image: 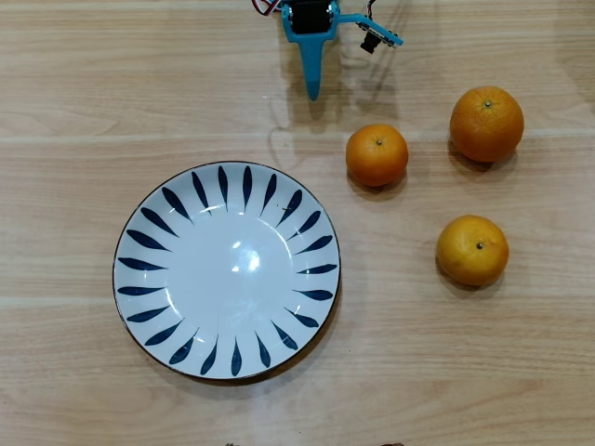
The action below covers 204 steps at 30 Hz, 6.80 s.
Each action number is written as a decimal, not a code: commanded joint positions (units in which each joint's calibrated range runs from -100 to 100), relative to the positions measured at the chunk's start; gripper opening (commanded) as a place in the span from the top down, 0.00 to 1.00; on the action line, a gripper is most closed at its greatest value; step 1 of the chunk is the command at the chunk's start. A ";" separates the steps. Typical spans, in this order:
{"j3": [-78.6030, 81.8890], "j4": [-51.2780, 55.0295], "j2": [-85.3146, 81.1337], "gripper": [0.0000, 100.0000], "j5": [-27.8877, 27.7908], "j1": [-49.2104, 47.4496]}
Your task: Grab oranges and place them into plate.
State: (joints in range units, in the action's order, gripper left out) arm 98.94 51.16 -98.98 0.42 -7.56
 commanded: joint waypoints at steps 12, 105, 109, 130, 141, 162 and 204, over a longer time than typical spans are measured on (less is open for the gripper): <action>0.79 -0.32 -0.51 0.98 0.21 0.14; -85.58 22.97 86.05 0.98 5.75 -14.22; -85.85 22.97 86.98 0.98 5.91 -14.22; -85.85 22.37 87.23 0.78 9.10 -16.32; -86.58 21.76 93.57 0.64 9.31 -17.12; -90.11 20.39 104.90 0.42 12.13 -17.12; -80.69 14.54 110.82 0.76 17.88 -16.48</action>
State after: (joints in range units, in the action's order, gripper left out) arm 17.93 65.55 11.30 17.84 -23.77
